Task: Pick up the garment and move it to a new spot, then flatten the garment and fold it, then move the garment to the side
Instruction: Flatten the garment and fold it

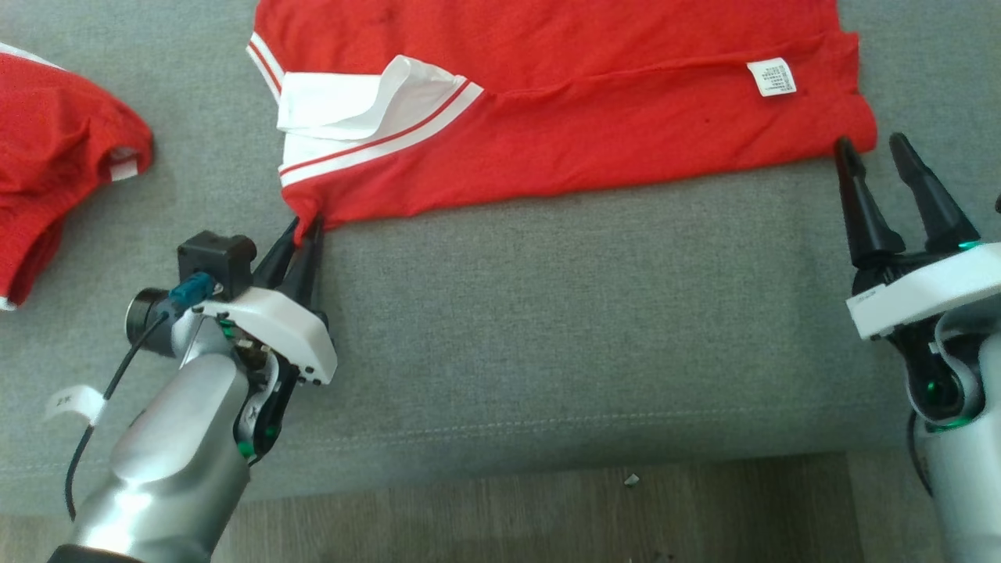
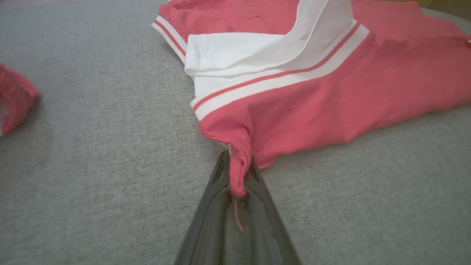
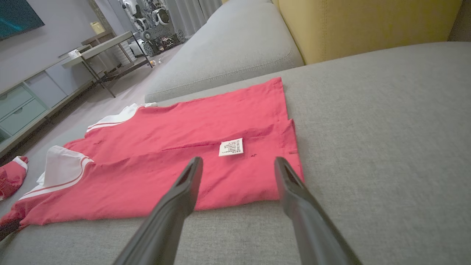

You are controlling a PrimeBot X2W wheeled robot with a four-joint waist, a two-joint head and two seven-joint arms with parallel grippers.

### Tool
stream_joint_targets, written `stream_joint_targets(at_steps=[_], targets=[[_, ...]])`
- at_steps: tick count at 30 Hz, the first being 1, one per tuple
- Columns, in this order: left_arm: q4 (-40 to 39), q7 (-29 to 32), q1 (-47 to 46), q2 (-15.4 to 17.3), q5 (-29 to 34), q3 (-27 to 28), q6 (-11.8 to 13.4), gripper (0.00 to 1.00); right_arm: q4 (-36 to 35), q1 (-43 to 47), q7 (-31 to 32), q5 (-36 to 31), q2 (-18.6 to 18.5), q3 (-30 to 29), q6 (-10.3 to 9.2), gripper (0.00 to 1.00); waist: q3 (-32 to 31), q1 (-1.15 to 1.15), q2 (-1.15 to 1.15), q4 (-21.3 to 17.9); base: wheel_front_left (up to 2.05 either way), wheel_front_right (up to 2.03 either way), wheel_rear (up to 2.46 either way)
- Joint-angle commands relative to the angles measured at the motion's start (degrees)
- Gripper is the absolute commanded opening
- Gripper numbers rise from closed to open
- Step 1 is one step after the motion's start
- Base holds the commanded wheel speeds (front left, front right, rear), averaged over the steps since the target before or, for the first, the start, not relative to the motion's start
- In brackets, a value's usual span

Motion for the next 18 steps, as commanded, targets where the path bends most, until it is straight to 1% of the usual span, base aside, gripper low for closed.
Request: stream_joint_targets(at_steps=[1, 7, 8, 11, 14, 18], targets=[[0.04, 0.36, -1.42, 1.56, -0.30, 1.60, -0.23, 0.00, -1.21, -0.86, 0.46, 0.10, -1.03, 0.25, 0.37, 1.00, -0.08, 0.00, 0.00, 0.11, 0.00, 0.00, 0.00], [0.94, 0.08, -1.90, 1.58, -0.66, 1.37, -1.31, 0.00, 4.48, -4.55, 4.35, -0.41, -1.06, -2.87, 0.37, 1.00, -0.61, 0.00, 0.00, 0.80, 0.00, 0.00, 0.00], [1.03, -0.08, -1.98, 1.49, -0.85, 1.45, -1.49, 0.00, 7.45, -6.37, 5.84, 0.14, -0.91, -3.70, 0.37, 1.00, -0.74, 0.00, 0.00, 1.15, 0.00, 0.00, 0.00], [1.15, -0.30, -2.16, 1.12, -1.57, 1.79, -2.06, 0.00, 12.22, -9.25, 7.60, -1.34, -1.46, -4.55, 0.37, 1.00, -0.61, 0.00, 0.00, 1.68, 0.00, 0.00, 0.00], [1.41, -0.44, -2.72, 0.94, -1.52, 1.59, -2.47, 0.00, 16.48, -11.52, 10.99, -0.91, -1.00, -4.57, 0.37, 1.00, -0.26, 0.00, 0.00, 2.27, 0.00, 0.00, 0.00], [1.66, -0.52, -3.75, 0.79, -1.29, 1.29, -2.76, 0.00, 20.09, -13.42, 15.71, -0.37, -1.75, -3.21, 0.37, 1.00, 0.28, 0.00, 0.00, 2.86, 0.00, 0.00, 0.00]])
